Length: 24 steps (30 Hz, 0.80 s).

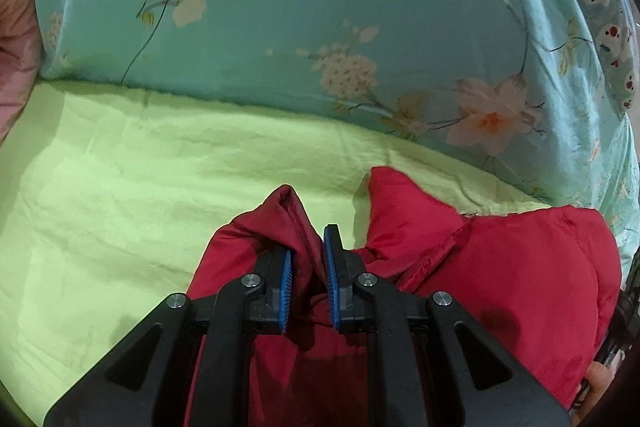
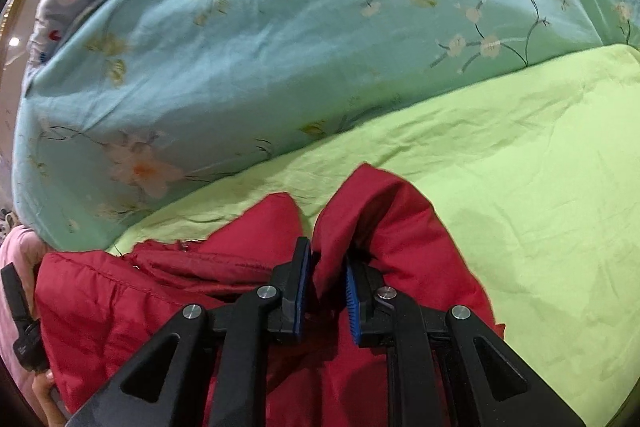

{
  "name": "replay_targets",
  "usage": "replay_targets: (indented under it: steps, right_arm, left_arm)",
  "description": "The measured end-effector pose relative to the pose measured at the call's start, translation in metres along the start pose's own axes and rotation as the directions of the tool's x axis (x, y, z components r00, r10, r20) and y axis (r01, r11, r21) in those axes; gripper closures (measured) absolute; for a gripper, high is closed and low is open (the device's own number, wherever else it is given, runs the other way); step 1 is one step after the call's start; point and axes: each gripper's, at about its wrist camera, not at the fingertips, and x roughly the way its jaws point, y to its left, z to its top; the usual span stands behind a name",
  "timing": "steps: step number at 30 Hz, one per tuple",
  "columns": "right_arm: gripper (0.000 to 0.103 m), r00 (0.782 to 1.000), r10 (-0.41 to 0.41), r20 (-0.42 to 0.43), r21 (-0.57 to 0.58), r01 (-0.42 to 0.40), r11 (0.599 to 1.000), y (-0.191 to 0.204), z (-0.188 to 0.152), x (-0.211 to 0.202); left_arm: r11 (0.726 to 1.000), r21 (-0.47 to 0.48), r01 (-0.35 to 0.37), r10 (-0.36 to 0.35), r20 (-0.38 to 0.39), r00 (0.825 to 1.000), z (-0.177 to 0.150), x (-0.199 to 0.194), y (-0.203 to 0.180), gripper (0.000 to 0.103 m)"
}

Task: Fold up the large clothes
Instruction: 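Carry the held hem toward the collar with both tools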

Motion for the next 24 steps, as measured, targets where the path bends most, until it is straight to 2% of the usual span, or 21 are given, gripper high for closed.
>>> replay_targets:
  steps: [5,10,14,17,20,24]
  right_arm:
    - [0.088,1.0,-0.021,-0.008,0.003,0.021,1.0,-0.003,-0.001,0.008]
    - [0.088,1.0,-0.019,-0.009,0.001,0.019,1.0,-0.002,-0.002,0.01]
    - [0.088,1.0,-0.022,-0.009,-0.003,0.022,1.0,0.0,-0.002,0.013]
    - [0.088,1.0,-0.026,-0.011,-0.001,0.026,1.0,0.001,-0.001,0.015]
    - [0.088,0.999,-0.031,-0.01,-0.004,0.031,1.0,0.002,-0.001,0.015]
    - [0.088,0.999,-0.043,-0.009,-0.015,0.043,0.999,0.005,-0.001,0.016]
  left_arm:
    - [0.997,-0.059,0.043,-0.043,-0.002,0.999,0.001,-0.002,0.015,0.087]
    - [0.999,-0.034,0.031,-0.031,0.024,0.999,0.005,-0.017,0.012,0.086]
    - [0.999,-0.017,0.05,-0.049,0.056,0.997,0.001,-0.037,0.014,0.087]
    - [0.997,-0.014,0.076,-0.075,0.077,0.994,-0.005,-0.054,0.018,0.087]
    - [0.991,-0.025,0.132,-0.129,0.093,0.987,-0.016,-0.076,0.022,0.087]
    - [0.984,0.028,0.174,-0.176,0.103,0.979,-0.036,-0.102,0.01,0.087]
